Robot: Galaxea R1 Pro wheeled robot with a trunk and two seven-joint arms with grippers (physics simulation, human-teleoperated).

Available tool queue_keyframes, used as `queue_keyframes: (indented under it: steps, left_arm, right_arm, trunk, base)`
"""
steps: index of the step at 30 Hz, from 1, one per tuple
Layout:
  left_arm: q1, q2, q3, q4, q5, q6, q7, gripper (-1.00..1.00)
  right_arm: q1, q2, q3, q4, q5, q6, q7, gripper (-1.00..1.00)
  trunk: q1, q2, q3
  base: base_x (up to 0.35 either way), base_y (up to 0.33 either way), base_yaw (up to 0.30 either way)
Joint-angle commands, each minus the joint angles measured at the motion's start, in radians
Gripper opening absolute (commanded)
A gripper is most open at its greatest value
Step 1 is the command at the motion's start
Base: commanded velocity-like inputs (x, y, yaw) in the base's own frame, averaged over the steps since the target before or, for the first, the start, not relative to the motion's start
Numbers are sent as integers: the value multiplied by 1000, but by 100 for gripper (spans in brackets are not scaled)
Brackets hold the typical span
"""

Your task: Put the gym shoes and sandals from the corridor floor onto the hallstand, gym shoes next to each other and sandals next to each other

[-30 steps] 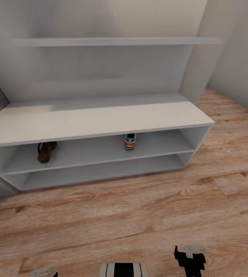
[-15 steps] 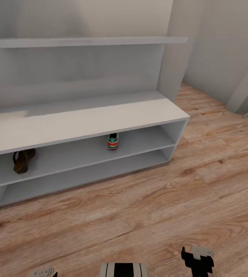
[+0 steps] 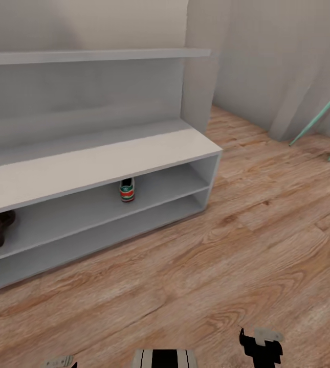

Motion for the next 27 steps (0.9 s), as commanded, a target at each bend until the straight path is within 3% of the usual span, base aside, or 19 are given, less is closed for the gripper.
queue_keyframes:
  steps: [1, 27]
  left_arm:
    - [0, 0, 9, 0, -8, -3, -5, 100]
    - [1, -1, 11, 14, 2, -3, -4, 100]
  right_arm:
    - [-1, 0, -7, 2, 11, -3, -4, 100]
    - [6, 1, -7, 1, 11, -3, -4, 100]
  trunk:
    - [0, 0, -1]
    - [0, 0, -1]
  base:
    - [0, 0, -288]
    - [0, 0, -288]
